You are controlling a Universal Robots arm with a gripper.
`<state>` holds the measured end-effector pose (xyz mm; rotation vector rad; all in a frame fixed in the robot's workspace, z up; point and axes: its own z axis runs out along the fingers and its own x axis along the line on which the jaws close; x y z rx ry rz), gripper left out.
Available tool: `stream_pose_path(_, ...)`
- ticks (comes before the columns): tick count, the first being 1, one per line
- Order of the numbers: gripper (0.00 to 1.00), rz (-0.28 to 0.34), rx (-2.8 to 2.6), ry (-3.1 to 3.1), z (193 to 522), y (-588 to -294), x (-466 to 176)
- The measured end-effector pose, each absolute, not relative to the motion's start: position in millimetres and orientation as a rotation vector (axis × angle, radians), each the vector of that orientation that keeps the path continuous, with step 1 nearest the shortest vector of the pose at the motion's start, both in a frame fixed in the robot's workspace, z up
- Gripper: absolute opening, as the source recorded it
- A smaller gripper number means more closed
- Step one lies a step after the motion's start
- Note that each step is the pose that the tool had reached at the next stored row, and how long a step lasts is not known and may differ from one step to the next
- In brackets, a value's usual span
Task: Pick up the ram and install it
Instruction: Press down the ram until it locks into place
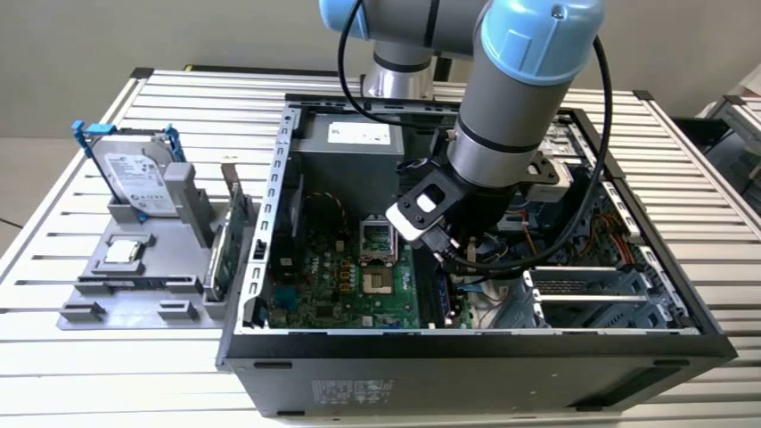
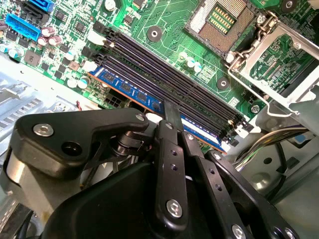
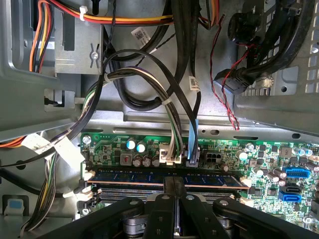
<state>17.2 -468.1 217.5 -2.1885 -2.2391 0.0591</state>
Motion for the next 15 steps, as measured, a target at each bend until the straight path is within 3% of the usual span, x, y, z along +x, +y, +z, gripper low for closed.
stream_pose_path(15,0.00,0.060,-2.189,-2.239,217.4,-468.0,17.2)
